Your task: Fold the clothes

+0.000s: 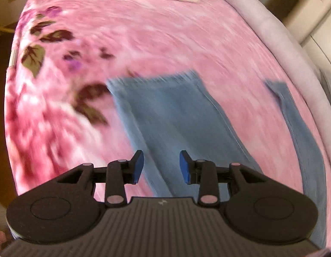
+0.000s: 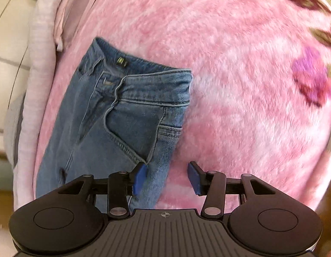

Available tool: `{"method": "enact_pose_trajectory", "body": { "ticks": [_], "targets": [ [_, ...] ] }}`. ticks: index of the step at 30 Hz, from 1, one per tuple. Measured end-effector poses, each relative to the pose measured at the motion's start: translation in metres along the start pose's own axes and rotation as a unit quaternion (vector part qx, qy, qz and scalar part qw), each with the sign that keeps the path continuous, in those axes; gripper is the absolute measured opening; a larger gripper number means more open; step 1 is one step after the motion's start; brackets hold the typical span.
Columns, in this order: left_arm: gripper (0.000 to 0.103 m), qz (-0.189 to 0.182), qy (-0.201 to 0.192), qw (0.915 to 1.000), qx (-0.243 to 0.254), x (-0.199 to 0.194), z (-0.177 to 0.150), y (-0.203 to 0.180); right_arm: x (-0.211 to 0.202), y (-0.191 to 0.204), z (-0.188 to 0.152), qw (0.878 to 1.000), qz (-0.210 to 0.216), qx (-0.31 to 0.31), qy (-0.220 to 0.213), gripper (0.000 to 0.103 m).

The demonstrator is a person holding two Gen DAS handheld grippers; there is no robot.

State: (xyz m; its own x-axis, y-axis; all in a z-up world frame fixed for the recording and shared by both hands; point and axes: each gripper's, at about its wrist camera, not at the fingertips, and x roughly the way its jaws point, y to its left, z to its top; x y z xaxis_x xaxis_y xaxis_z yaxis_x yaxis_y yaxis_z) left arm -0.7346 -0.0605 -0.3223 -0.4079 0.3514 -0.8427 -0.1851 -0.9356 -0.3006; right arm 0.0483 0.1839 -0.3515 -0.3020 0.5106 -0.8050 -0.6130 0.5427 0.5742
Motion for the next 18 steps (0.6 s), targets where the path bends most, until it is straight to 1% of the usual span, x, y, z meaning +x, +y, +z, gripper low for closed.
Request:
{"method": "enact_pose_trajectory", "body": {
  "ticks": [2, 4, 6, 7, 8, 9, 10, 11, 13, 14, 17, 18],
  "targets": [
    [0.032, 0.000, 0.003, 1.0000, -0.003, 0.011, 0.008, 0.009, 0.000, -0.001, -0.004, 1.000, 0.004, 0.016, -0.022, 0.049],
    [0.031, -0.003, 0.005, 1.0000, -0.004, 0.022, 0.012, 0.016, 0.000, -0.003, -0.005, 0.999, 0.017, 0.036, -0.038, 0.049],
    [0.033, -0.013, -0.008, 0.9999, 0.001, 0.022, 0.009, 0.014, 0.003, -0.007, -0.003, 0.997, 0.033, 0.050, -0.049, 0.049],
    [0.030, -0.018, -0.012, 0.9997, 0.008, 0.023, 0.007, 0.013, 0.004, -0.009, -0.002, 0.996, 0.040, 0.056, -0.055, 0.049],
    [0.016, -0.023, -0.016, 0.9995, 0.014, 0.023, 0.006, 0.012, 0.008, -0.010, 0.000, 0.995, 0.047, 0.059, -0.059, 0.048],
    [0.009, -0.026, -0.019, 0.9992, 0.022, 0.023, 0.005, 0.010, 0.011, -0.010, 0.002, 0.995, 0.055, 0.058, -0.063, 0.048],
    [0.009, -0.027, -0.019, 0.9988, 0.035, 0.024, 0.006, 0.008, 0.014, -0.009, 0.005, 0.994, 0.061, 0.056, -0.067, 0.047],
    [0.008, -0.028, -0.018, 0.9982, 0.050, 0.026, 0.006, 0.006, 0.016, -0.007, 0.007, 0.995, 0.055, 0.047, -0.066, 0.032],
    [0.007, -0.021, -0.022, 0.9949, 0.096, 0.028, 0.007, -0.001, 0.019, -0.001, 0.010, 0.998, 0.021, 0.016, -0.060, 0.006],
    [0.007, -0.015, -0.025, 0.9923, 0.121, 0.028, 0.006, -0.005, 0.017, 0.002, 0.010, 0.998, 0.017, -0.003, -0.061, 0.004],
    [0.006, 0.000, -0.038, 0.9810, 0.190, 0.025, 0.001, -0.015, 0.005, 0.010, 0.008, 0.996, 0.012, -0.050, -0.070, 0.003],
    [0.006, -0.003, -0.043, 0.9804, 0.192, 0.021, 0.001, -0.015, -0.002, 0.011, 0.007, 0.995, 0.013, -0.060, -0.076, 0.003]
  ]
}}
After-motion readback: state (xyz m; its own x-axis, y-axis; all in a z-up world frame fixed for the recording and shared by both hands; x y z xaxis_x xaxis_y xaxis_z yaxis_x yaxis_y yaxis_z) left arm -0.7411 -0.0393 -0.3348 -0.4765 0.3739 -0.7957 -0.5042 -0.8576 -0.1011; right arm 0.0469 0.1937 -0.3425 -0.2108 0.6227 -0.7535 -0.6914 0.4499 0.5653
